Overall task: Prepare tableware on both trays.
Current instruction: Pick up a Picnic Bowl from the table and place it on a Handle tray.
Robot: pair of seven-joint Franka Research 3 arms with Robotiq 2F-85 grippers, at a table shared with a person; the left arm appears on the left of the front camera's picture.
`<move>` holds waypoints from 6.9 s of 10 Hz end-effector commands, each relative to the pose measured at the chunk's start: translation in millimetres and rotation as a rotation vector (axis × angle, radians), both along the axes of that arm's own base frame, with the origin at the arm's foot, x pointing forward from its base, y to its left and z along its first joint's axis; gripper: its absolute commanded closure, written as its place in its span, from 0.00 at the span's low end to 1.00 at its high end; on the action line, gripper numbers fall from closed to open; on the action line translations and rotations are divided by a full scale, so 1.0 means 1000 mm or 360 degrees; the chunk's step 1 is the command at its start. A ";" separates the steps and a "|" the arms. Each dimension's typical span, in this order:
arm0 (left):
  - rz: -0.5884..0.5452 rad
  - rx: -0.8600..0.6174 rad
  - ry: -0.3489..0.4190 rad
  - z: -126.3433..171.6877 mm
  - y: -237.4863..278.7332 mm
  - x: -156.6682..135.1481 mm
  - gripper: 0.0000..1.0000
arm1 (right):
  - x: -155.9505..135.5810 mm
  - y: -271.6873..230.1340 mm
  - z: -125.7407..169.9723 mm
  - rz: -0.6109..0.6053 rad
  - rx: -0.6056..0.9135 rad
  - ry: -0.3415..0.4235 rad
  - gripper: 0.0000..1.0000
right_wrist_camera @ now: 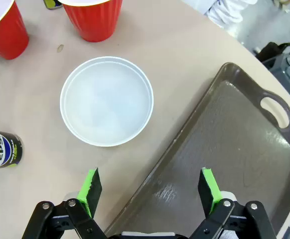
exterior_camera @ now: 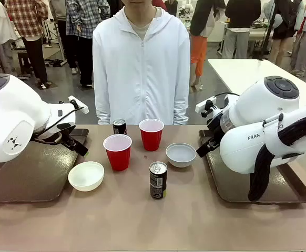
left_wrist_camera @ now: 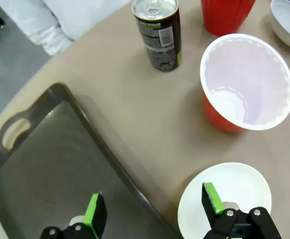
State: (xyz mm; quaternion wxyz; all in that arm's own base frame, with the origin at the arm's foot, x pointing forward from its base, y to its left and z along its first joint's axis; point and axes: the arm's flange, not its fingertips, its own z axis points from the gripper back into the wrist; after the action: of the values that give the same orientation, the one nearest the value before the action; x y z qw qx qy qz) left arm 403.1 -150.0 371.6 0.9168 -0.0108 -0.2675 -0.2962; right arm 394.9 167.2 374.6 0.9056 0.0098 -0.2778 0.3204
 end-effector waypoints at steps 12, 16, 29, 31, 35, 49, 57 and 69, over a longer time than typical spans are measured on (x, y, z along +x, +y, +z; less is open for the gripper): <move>0.0000 0.0000 0.0000 0.000 0.000 0.000 0.00 | 0.000 0.000 0.000 0.0000 0.0000 0.0000 0.00; -0.0168 0.0034 0.0133 0.109 -0.030 -0.094 0.00 | -0.073 0.008 0.054 0.0069 -0.0167 0.0005 0.00; -0.0101 -0.1384 0.0402 0.067 0.375 -0.008 0.00 | -0.200 -0.314 0.001 -0.0404 0.1194 -0.0006 0.00; 0.0098 -0.1521 0.0418 0.066 0.411 -0.020 0.00 | -0.223 -0.345 -0.010 -0.0426 0.1298 -0.0024 0.00; 0.0228 -0.1583 0.0402 0.076 0.386 -0.036 0.00 | -0.260 -0.361 0.004 -0.0417 0.1388 -0.0215 0.00; -0.0012 -0.1161 0.0379 0.079 0.393 -0.073 0.00 | -0.221 -0.413 0.107 -0.0347 0.1201 -0.0190 0.00; -0.0012 -0.1161 0.0379 0.079 0.393 -0.073 0.00 | -0.221 -0.413 0.107 -0.0347 0.1201 -0.0190 0.00; -0.0046 -0.0924 0.0361 0.111 0.343 -0.059 0.00 | -0.254 -0.413 0.161 -0.0330 0.1010 -0.0379 0.00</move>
State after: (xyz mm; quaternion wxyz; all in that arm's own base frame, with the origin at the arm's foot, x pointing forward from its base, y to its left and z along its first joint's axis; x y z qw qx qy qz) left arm 337.7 179.7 489.3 0.8965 -0.3034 -0.2361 -0.2202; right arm 167.1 -248.0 496.9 0.8508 0.2702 -0.4380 0.1061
